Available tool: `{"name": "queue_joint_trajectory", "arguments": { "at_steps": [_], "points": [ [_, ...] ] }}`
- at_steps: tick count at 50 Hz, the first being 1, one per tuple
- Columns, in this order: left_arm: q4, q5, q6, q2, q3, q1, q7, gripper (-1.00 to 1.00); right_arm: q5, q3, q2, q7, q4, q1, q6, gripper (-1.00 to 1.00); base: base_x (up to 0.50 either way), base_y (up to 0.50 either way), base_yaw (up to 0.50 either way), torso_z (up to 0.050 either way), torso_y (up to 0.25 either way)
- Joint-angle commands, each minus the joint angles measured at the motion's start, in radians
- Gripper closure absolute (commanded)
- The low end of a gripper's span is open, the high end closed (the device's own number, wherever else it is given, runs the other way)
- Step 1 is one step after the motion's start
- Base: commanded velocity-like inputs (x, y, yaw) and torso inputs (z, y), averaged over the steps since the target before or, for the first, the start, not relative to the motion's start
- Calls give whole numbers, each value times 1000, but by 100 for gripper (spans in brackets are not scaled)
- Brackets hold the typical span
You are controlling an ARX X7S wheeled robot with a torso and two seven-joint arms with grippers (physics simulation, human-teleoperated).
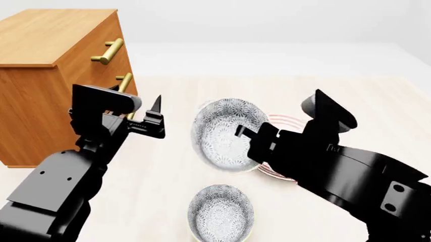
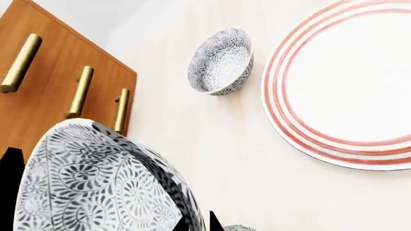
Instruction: Stack the bowl in the middle on the bowl at the back.
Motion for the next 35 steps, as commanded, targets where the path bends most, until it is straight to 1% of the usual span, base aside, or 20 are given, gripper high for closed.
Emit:
{"name": "queue_joint_trajectory", "arguments": {
  "at_steps": [1, 7, 15, 22, 35],
  "points": [
    [15, -11, -2, 4, 1, -3, -3, -100, 222, -21, 103, 125, -243, -131, -159, 100, 0, 0, 0, 0, 0],
    [19, -15, 0, 3, -6, -2, -5, -100, 218, -54, 105, 102, -258, -179, -202, 100, 0, 0, 0, 0, 0],
    [18, -12, 5, -4, -10, 0, -12, -100, 250, -53, 91, 60, -257, -236, -252, 100, 0, 0, 0, 0, 0],
    [26, -9, 1, -7, -6, -1, -18, -100, 277, -77, 98, 54, -257, -244, -261, 100, 0, 0, 0, 0, 0],
    [25, -12, -1, -12, -8, -6, -23, -100, 239, -126, 117, 12, -202, -247, -231, 100, 0, 0, 0, 0, 0]
  ]
}}
